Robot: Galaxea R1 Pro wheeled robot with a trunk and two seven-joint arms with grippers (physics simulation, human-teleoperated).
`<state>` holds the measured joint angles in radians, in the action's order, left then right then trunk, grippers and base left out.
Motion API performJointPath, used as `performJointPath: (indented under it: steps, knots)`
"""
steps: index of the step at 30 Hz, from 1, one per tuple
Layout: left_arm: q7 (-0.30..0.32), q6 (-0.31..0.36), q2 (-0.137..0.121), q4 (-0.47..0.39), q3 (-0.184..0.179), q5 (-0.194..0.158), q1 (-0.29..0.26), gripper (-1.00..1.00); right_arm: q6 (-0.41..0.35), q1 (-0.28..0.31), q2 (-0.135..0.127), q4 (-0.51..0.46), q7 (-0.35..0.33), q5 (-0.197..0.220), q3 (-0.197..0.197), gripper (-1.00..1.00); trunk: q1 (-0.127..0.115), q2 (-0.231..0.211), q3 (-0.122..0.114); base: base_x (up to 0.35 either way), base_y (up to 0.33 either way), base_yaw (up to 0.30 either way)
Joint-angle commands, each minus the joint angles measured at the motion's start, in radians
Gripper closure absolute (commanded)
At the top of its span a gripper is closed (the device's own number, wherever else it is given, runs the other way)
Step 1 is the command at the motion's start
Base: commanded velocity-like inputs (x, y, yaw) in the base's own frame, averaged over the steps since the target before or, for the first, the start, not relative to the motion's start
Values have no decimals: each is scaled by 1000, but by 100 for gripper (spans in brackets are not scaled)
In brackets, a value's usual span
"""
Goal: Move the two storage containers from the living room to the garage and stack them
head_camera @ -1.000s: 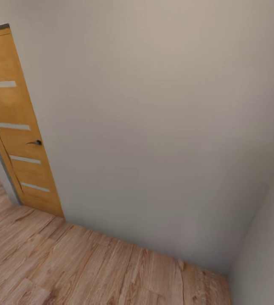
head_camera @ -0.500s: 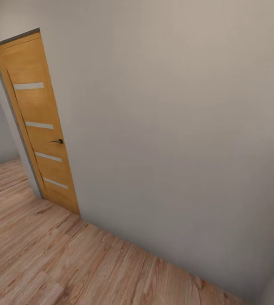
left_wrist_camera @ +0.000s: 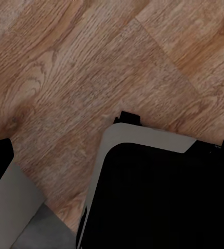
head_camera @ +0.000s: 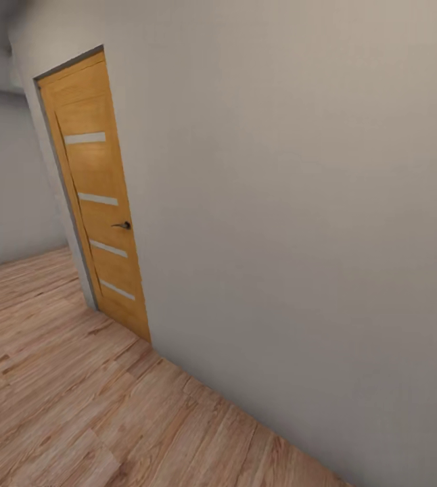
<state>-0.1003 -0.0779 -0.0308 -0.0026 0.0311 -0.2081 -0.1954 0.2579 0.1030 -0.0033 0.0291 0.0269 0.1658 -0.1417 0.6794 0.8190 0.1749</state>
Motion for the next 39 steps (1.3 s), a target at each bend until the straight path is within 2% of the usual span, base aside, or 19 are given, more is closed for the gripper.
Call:
performJointPath:
  steps: [1, 9, 21, 39]
  knots:
    - [-1, -3, 0, 1, 3, -4, -1, -100, 6, 1, 0, 3, 1, 9, -9, -100, 1, 1, 1, 226, 0, 267]
    - [-1, -3, 0, 1, 3, -4, -1, -100, 6, 1, 0, 3, 1, 9, -9, -100, 1, 1, 1, 174, 0, 267]
    - [0, -3, 0, 1, 3, -4, -1, -100, 6, 1, 0, 3, 1, 9, -9, -100, 1, 1, 1, 30, 0, 267]
    - [-1, -3, 0, 1, 3, -4, -1, -100, 6, 1, 0, 3, 1, 9, -9, -100, 1, 1, 1, 154, 0, 267]
